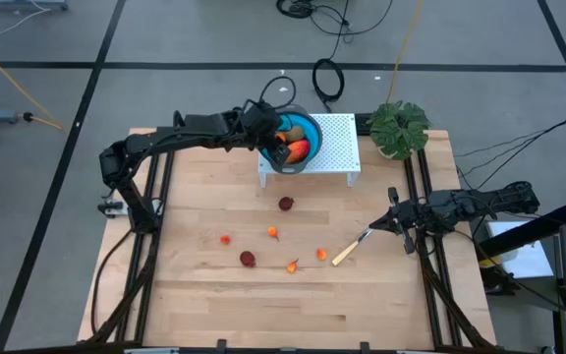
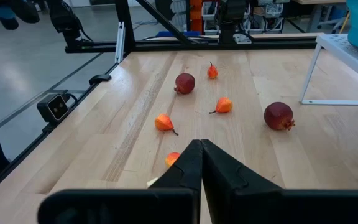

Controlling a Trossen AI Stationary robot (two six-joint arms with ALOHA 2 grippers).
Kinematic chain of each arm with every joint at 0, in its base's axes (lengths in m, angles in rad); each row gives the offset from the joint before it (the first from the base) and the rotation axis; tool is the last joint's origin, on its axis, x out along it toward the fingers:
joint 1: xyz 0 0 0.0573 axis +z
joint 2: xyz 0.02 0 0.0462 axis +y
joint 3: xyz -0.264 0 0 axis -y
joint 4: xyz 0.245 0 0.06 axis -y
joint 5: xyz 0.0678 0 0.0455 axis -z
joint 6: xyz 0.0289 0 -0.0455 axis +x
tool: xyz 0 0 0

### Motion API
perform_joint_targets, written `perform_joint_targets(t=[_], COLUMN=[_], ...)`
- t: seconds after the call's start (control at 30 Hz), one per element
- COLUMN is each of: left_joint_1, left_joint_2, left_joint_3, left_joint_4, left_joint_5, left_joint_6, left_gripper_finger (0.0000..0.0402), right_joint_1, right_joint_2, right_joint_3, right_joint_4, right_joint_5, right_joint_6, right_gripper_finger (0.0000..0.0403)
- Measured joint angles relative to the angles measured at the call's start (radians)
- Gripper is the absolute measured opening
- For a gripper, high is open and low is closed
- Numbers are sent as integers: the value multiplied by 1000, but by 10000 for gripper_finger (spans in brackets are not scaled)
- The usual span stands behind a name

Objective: Pick & Place Fruit
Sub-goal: Put the orange into the blue strainer bowl on the shelf, then put the bottom pomegranate into the blue strainer bowl on the shelf

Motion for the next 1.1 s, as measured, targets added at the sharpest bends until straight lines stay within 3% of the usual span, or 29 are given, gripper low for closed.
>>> perform_joint_targets(t=[0.53,0.8,1.1], left_joint_1=[-1,10,15], left_joint_2=[2,2,-5], left_joint_3=[0,0,2], left_joint_4=[0,0,13], left_joint_5=[4,59,62], left_joint_6=[-3,-2,-2], left_gripper_finger=[241,283,313], right_joint_1=[0,0,0], right_joint_2=[0,0,0], right_joint_3=[0,0,0], right_joint_4=[7,7,7], right_joint_5=[0,0,-3], right_joint_6=[0,0,0], right_gripper_finger=[0,0,0])
